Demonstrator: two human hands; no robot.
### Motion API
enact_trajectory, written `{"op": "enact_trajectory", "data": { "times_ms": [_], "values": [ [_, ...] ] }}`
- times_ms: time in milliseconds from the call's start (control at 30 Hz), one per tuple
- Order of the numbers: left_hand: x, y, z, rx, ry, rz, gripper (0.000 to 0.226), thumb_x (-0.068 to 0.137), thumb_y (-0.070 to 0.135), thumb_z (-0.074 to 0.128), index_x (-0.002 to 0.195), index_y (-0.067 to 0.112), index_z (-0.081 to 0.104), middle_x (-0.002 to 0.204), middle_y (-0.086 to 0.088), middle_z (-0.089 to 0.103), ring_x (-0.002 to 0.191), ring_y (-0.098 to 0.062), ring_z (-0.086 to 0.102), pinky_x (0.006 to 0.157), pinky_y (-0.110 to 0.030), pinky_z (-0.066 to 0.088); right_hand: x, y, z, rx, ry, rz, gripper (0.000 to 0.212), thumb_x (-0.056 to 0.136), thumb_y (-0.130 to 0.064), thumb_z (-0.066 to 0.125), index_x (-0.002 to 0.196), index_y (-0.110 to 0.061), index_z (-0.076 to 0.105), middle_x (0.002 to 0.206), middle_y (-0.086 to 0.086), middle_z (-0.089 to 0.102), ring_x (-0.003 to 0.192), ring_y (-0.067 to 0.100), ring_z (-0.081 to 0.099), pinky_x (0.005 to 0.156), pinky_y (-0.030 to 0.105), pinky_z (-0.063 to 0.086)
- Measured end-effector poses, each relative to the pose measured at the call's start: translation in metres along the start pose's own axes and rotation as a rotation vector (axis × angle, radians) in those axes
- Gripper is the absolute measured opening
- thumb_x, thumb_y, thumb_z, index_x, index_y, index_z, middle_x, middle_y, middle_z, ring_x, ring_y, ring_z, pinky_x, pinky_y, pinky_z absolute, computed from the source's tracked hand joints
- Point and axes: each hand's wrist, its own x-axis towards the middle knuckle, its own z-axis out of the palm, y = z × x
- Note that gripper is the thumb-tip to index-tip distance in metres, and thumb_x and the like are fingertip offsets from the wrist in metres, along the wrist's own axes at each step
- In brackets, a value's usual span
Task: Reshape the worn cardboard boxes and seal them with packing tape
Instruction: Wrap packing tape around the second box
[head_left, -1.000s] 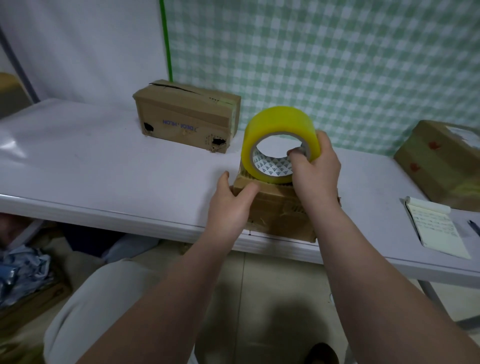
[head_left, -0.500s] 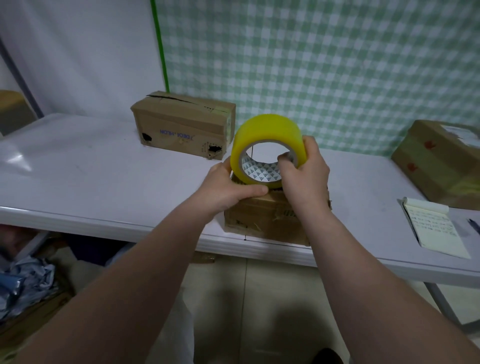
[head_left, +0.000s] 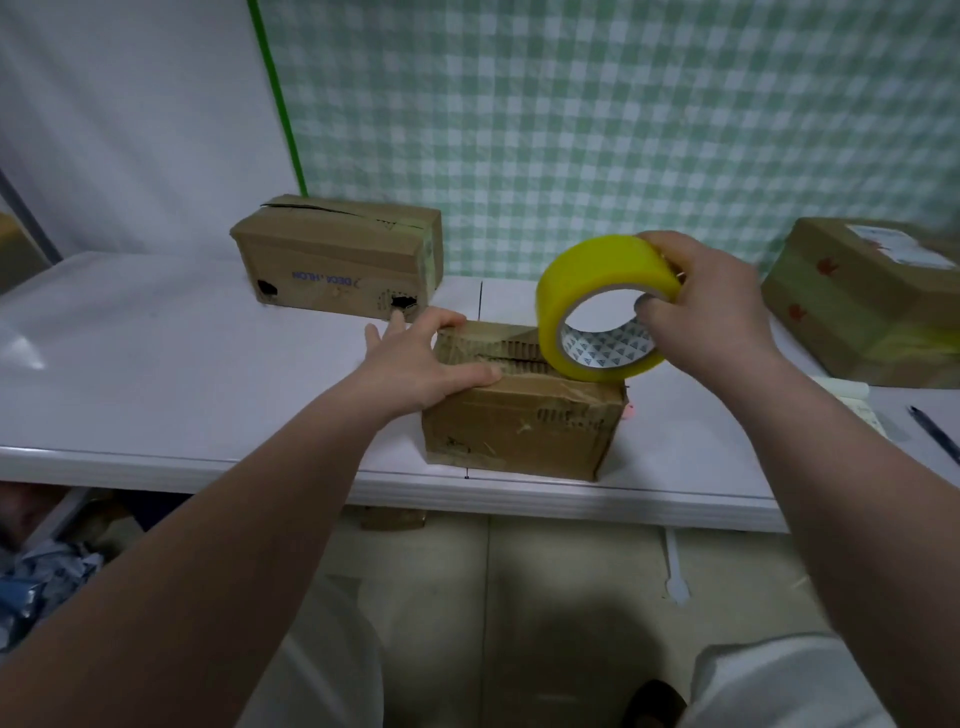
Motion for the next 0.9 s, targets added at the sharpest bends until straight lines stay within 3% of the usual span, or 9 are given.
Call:
{"op": "enact_trajectory", "data": {
  "times_ms": [133,200,267,333,467,533,667,800,900],
  "values": [
    [0.002,0.015,-0.008,0.304,0.040,0.075,0.074,0.066,0.073,0.062,0.128,0.036,0.045,0.151,-0.001,0.028,0.144,-0.033,0.008,0.111,-0.064,0.012,-0.003,-0.002,0.002,0.044,0.012,-0.037,0.058,0.079,-0.005,0.055,0.130,-0.032,0.054,0.112,0.003,0.063,0.097,0.026,0.057,0.074,0.032,0.044],
    [0.003,0.030,-0.010,0.395,0.050,0.186,0.073,0.070,0.068,0.064,0.128,0.027,0.049,0.141,0.002,0.043,0.136,-0.024,0.031,0.109,-0.053,0.023,-0.003,-0.002,0.006,0.115,0.018,-0.012,0.058,0.079,-0.002,0.053,0.130,-0.030,0.055,0.105,-0.002,0.061,0.091,0.020,0.054,0.072,0.027,0.039],
    [0.003,0.045,-0.006,0.359,0.005,0.302,0.076,0.068,0.064,0.069,0.130,0.023,0.051,0.132,0.002,0.054,0.121,-0.019,0.048,0.097,-0.037,0.038,-0.005,-0.002,0.011,0.274,0.039,0.074,0.055,0.079,0.000,0.054,0.127,-0.028,0.057,0.100,-0.007,0.060,0.089,0.015,0.054,0.073,0.026,0.041],
    [0.003,0.054,0.001,0.293,-0.044,0.354,0.072,0.066,0.061,0.074,0.123,0.021,0.056,0.119,0.002,0.061,0.107,-0.018,0.056,0.084,-0.031,0.044,-0.009,0.001,0.018,0.451,0.056,0.162,0.050,0.078,0.000,0.056,0.119,-0.028,0.060,0.095,-0.009,0.062,0.088,0.015,0.058,0.073,0.028,0.045],
    [0.008,0.050,0.009,0.206,-0.051,0.386,0.064,0.066,0.060,0.072,0.114,0.019,0.061,0.110,0.000,0.060,0.100,-0.017,0.055,0.083,-0.033,0.045,-0.019,0.008,0.029,0.714,0.017,0.235,0.040,0.078,0.003,0.061,0.110,-0.021,0.060,0.093,-0.001,0.065,0.084,0.012,0.062,0.069,0.027,0.049],
    [0.009,0.047,0.011,0.185,-0.043,0.389,0.065,0.065,0.062,0.071,0.114,0.020,0.060,0.111,0.000,0.057,0.102,-0.017,0.053,0.086,-0.036,0.045,-0.022,0.011,0.033,0.736,-0.009,0.219,0.037,0.080,0.005,0.060,0.104,-0.023,0.057,0.089,-0.002,0.064,0.083,0.012,0.062,0.067,0.028,0.052],
    [0.009,0.044,0.014,0.243,-0.028,0.412,0.071,0.066,0.065,0.069,0.120,0.021,0.057,0.115,0.002,0.054,0.106,-0.015,0.050,0.085,-0.032,0.042,-0.014,0.016,0.027,0.657,0.039,0.172,0.036,0.083,0.004,0.057,0.101,-0.028,0.056,0.084,-0.002,0.063,0.088,0.020,0.064,0.076,0.038,0.052],
    [0.007,0.045,0.014,0.267,-0.034,0.405,0.088,0.057,0.078,0.055,0.125,0.022,0.054,0.121,0.002,0.053,0.111,-0.016,0.048,0.093,-0.036,0.042,-0.002,0.018,0.009,0.496,-0.018,0.027,0.050,0.082,0.008,0.051,0.118,-0.027,0.056,0.092,-0.001,0.060,0.088,0.020,0.061,0.066,0.024,0.047],
    [0.006,0.045,0.014,0.270,-0.034,0.401,0.088,0.057,0.079,0.052,0.125,0.023,0.053,0.121,0.003,0.053,0.112,-0.017,0.048,0.092,-0.037,0.043,0.003,0.013,0.004,0.432,-0.052,-0.026,0.062,0.080,0.011,0.047,0.126,-0.030,0.054,0.104,0.000,0.059,0.092,0.020,0.058,0.064,0.020,0.044]
  ]
}}
